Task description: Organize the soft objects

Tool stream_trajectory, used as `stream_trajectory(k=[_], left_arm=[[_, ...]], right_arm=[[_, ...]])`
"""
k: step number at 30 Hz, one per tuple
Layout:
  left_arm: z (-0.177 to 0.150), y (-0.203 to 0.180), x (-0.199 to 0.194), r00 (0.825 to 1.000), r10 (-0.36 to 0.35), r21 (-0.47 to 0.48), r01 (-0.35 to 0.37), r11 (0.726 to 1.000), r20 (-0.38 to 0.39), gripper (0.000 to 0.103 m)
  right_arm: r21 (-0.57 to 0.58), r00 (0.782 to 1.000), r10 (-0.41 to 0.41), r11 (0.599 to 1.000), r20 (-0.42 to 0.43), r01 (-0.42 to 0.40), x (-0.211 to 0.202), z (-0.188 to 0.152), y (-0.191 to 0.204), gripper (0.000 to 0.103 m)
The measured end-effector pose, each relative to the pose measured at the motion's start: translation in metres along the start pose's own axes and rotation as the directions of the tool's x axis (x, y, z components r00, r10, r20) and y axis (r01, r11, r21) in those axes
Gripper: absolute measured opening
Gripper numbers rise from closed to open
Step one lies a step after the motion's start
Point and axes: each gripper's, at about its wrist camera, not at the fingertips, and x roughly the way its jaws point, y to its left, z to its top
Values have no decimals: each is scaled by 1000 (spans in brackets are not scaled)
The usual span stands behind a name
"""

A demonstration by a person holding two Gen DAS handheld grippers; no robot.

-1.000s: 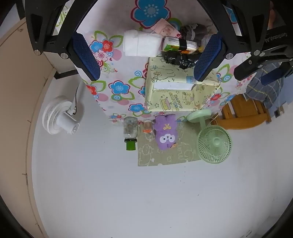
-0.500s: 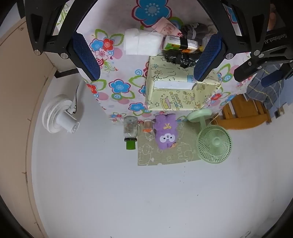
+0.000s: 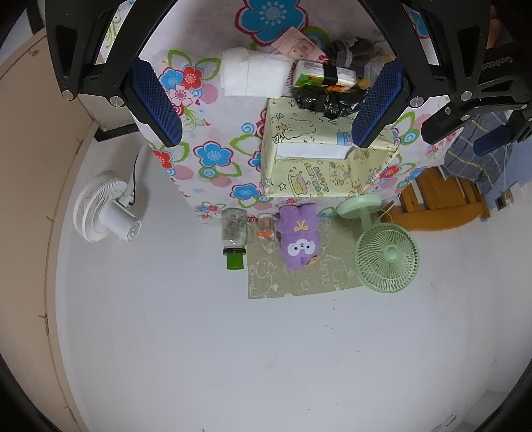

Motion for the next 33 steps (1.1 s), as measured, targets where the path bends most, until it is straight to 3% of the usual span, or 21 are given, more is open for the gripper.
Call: stream_trajectory(k=[33], left_arm=[[-1,-5,-8,999,10,11,-10,1000,51,102]], right_arm=[[-4,999,-14,1000,39,14,-11,5,3,103]])
